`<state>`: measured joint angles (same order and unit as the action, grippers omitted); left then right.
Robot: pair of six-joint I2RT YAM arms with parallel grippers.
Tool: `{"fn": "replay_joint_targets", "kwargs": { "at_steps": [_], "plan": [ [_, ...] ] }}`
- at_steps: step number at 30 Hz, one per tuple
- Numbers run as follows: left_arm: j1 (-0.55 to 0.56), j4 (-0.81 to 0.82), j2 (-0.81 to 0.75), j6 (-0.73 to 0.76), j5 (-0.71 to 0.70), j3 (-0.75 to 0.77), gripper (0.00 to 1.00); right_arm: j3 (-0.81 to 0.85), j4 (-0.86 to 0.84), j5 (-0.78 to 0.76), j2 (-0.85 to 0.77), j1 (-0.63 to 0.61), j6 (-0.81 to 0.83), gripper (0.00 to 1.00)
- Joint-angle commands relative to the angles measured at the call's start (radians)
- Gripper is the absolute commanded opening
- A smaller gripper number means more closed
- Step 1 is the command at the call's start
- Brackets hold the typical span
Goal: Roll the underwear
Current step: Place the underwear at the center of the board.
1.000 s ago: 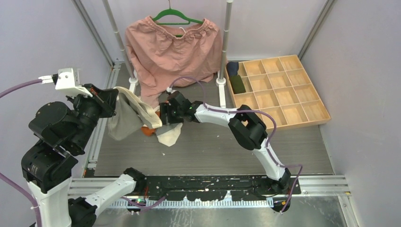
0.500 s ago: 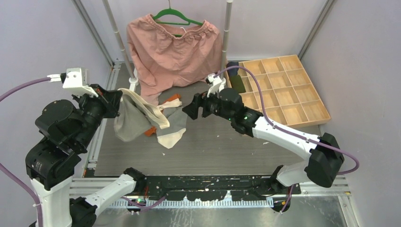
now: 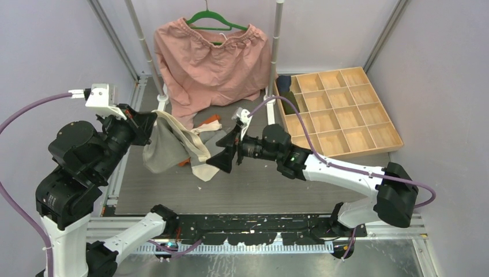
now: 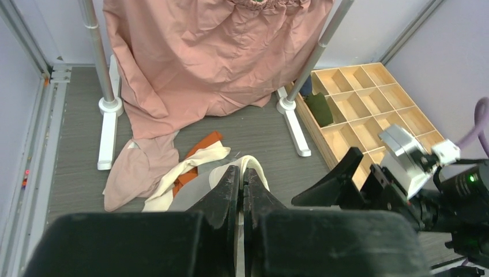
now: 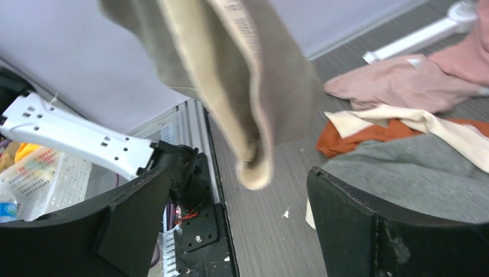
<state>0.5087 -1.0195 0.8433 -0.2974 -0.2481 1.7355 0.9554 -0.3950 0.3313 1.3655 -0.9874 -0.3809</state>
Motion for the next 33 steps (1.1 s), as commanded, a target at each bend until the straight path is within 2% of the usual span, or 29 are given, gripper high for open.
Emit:
{"fn": "replay_joint_targets", "kwargs": {
  "at_steps": [1, 6, 14, 21, 23, 28, 33],
  "plan": [
    [0.001, 0.068, 0.008, 0.021, 0.023, 0.005, 0.0, 0.014, -0.113, -0.084, 0.018, -0.054, 0.105, 0.97],
    [0.002, 0.068, 0.009, 0.023, 0.021, 0.004, 0.01, 0.057, -0.125, -0.101, 0.082, -0.069, 0.137, 0.98],
    [0.002, 0.069, 0.011, 0.027, 0.023, 0.006, 0.01, 0.103, -0.081, -0.209, 0.151, -0.071, 0.212, 0.96],
    [0.002, 0.068, 0.01, 0.031, 0.015, 0.003, 0.01, 0.13, -0.071, -0.222, 0.174, -0.072, 0.176, 0.94],
    [0.002, 0.068, 0.008, 0.03, 0.014, 0.001, 0.01, 0.158, -0.047, -0.194, 0.188, -0.071, 0.164, 0.87],
    [0.002, 0.073, 0.006, 0.031, 0.009, -0.01, 0.01, 0.216, -0.005, -0.12, 0.23, -0.072, 0.134, 0.55],
    [0.002, 0.072, 0.004, 0.029, 0.007, -0.015, 0.01, 0.213, 0.02, -0.114, 0.222, -0.07, 0.118, 0.22]
  ]
}}
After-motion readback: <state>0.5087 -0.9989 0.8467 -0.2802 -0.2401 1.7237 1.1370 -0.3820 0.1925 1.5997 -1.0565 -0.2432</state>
